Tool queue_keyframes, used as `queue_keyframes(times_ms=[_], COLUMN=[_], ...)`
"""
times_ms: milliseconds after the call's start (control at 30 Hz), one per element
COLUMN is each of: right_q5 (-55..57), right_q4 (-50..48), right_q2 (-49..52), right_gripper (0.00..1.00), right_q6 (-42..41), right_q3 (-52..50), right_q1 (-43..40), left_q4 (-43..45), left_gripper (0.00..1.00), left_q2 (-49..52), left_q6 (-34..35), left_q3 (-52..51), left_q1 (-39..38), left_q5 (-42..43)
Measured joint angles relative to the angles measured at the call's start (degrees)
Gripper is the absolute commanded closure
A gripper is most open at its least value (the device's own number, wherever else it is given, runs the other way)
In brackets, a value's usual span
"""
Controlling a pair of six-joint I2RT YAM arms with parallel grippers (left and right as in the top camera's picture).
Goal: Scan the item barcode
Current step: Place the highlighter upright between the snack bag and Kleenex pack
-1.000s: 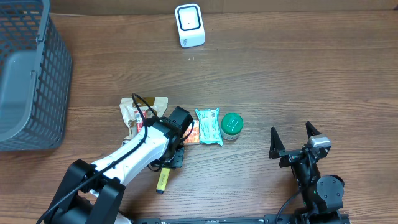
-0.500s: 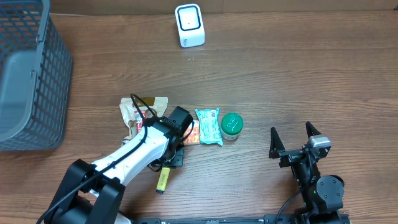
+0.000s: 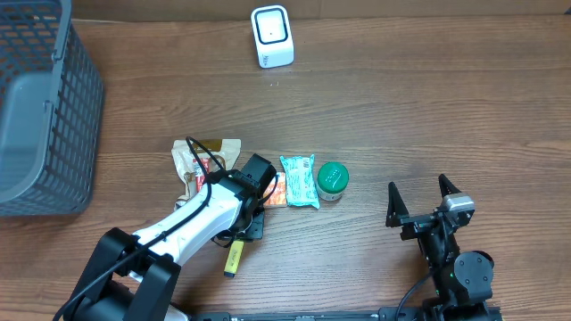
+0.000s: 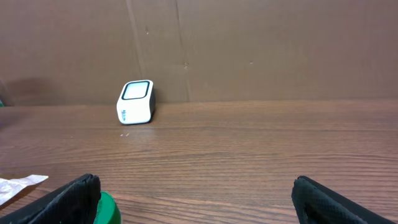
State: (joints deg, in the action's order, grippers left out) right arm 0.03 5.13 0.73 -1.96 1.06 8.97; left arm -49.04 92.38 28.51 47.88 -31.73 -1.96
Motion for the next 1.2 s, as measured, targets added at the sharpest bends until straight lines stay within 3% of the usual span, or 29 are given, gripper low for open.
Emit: queue_keyframes(times_ms=[700,967,1200], right_q5=[0.0,0.0,0.0], right_q4=[0.0,0.0,0.0], right_q2=[0.0,0.0,0.0], right_gripper=[0.00,0.00,0.00], right_q6=[0.0,0.0,0.0], right_q3=[0.0,0.0,0.0], right_q1=[0.0,0.0,0.0], left_q4=[3.6,-2.2,1.5], left_gripper=[0.89,0.94,0.96], left_q2=[-0.3,0.0,0.0], left_q6=[-0.3,-1.7,-1.4], left_q3=[-1.6,7.4,13.4], left_q1=[0.0,0.0,0.0], left_q5=[0.7,0.6,0.7])
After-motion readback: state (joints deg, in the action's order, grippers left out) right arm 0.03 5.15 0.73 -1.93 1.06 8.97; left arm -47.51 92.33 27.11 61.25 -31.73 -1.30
